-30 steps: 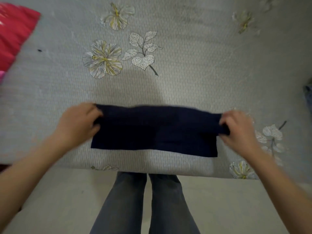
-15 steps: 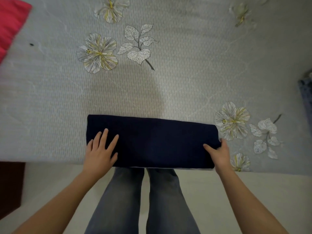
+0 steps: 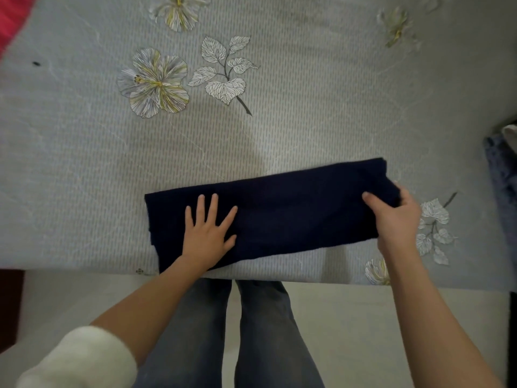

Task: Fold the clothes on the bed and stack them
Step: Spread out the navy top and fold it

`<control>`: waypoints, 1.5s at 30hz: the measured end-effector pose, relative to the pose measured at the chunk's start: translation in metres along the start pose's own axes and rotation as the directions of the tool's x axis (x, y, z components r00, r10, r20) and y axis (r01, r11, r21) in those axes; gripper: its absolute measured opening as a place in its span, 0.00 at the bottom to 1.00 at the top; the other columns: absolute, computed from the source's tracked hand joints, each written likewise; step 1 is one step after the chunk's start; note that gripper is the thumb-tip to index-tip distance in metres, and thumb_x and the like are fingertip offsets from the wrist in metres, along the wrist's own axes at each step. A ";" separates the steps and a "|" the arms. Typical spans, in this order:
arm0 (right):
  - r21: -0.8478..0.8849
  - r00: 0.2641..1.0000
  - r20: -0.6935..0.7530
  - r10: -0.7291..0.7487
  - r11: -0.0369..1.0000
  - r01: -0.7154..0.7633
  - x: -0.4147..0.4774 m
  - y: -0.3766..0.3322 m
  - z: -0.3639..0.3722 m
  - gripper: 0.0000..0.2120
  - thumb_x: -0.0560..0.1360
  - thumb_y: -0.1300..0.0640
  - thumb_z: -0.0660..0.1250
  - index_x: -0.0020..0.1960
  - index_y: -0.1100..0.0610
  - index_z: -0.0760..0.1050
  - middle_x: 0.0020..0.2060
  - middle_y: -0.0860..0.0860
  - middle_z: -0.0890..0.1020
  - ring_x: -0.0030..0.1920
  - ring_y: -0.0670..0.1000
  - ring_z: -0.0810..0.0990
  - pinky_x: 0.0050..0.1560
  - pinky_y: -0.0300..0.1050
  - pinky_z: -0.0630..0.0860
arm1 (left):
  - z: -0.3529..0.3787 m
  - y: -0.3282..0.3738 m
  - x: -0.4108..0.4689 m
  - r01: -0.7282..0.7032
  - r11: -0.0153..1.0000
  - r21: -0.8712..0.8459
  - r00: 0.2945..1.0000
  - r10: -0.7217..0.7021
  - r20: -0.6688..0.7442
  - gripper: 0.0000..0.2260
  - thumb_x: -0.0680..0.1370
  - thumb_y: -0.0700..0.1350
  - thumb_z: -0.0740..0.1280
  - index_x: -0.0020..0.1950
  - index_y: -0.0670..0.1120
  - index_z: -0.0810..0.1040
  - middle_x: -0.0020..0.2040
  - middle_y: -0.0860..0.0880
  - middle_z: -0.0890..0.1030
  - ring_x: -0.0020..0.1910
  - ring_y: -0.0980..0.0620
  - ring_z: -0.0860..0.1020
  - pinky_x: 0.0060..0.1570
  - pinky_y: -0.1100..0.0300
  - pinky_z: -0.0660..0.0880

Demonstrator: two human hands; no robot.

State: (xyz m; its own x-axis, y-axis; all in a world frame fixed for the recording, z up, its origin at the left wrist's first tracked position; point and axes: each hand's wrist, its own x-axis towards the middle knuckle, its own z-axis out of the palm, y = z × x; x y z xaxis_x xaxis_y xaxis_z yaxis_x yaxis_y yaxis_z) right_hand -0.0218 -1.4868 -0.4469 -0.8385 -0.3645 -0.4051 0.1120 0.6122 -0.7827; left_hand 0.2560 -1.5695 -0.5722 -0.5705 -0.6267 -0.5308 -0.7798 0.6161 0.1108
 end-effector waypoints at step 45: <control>-0.273 0.260 0.935 -0.240 -0.022 0.962 -0.050 0.096 0.114 0.49 0.54 0.60 0.81 0.70 0.49 0.61 0.64 0.61 0.72 0.64 0.59 0.64 0.50 0.56 0.79 | 0.034 -0.058 -0.068 -0.126 0.989 0.077 0.959 0.141 -0.245 0.53 0.52 0.55 0.80 0.71 0.54 0.56 0.67 0.38 0.63 0.63 0.37 0.65 0.51 0.37 0.73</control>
State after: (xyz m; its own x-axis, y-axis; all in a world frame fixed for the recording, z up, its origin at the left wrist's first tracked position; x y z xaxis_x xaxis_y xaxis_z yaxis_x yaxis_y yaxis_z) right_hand 0.0914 -1.4897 -0.5554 0.2538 -0.8981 -0.3591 -0.9544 -0.1723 -0.2437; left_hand 0.3488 -1.5459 -0.5713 -0.7202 -0.6312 -0.2881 -0.6799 0.7247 0.1120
